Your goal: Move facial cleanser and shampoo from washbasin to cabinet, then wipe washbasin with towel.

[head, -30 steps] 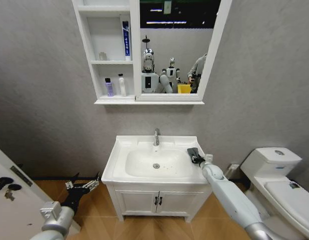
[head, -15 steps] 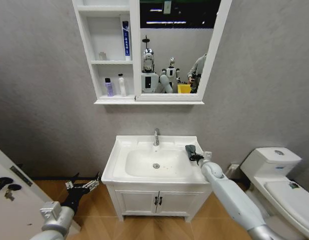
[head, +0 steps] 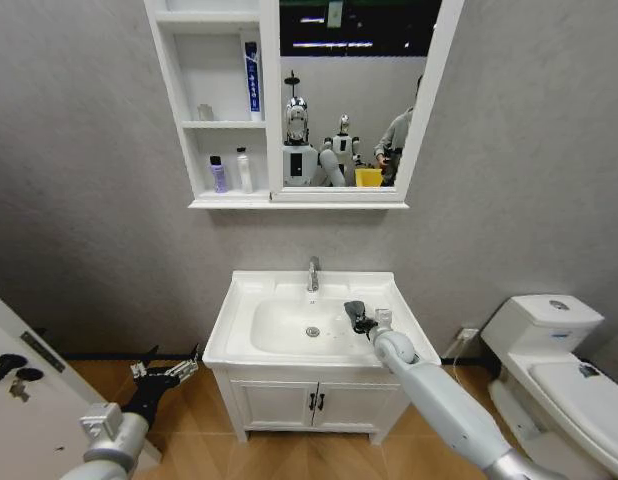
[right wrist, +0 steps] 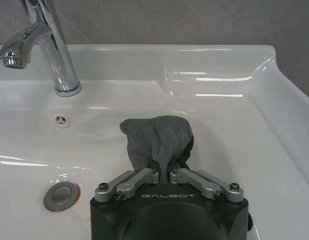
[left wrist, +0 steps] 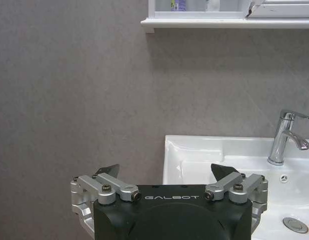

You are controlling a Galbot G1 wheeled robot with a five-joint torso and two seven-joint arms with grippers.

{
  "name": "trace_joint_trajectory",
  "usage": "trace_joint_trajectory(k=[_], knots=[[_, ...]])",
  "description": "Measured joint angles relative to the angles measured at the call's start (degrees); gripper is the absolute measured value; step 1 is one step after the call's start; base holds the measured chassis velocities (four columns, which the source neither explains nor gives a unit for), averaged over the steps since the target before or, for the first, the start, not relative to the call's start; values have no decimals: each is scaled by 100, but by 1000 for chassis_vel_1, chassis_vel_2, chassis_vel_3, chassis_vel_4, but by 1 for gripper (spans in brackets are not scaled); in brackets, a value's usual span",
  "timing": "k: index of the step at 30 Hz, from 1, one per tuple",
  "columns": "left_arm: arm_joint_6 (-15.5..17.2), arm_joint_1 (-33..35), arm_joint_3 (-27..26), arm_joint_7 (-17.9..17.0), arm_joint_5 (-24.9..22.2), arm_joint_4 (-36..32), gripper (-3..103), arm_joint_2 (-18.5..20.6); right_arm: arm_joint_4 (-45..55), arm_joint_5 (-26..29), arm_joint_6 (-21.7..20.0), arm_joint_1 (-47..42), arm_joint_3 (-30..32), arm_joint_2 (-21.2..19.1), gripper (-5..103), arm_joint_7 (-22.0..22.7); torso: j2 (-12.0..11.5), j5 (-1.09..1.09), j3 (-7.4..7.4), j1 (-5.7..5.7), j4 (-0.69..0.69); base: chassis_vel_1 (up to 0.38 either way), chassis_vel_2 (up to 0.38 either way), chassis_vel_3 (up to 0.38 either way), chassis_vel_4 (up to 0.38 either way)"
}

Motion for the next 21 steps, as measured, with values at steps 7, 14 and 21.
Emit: trace_joint_trajectory(k=[7, 14, 21], knots=[[0, 0, 0, 0, 0, 0, 100, 0, 84, 96, -62, 17, -153, -310, 4, 120, 0, 0, 0, 0, -1, 0, 0, 0, 0], [0, 0, 0, 0, 0, 0, 100, 0, -117, 321, -120, 43, -188, -288, 4, 270, 0, 0, 0, -1, -1, 0, 0, 0, 0], [1, 0, 0, 0, 0, 0, 100, 0, -478, 433, -123, 206, -267, -38, 4, 489, 0, 0, 0, 0, 0, 0, 0, 0, 0]])
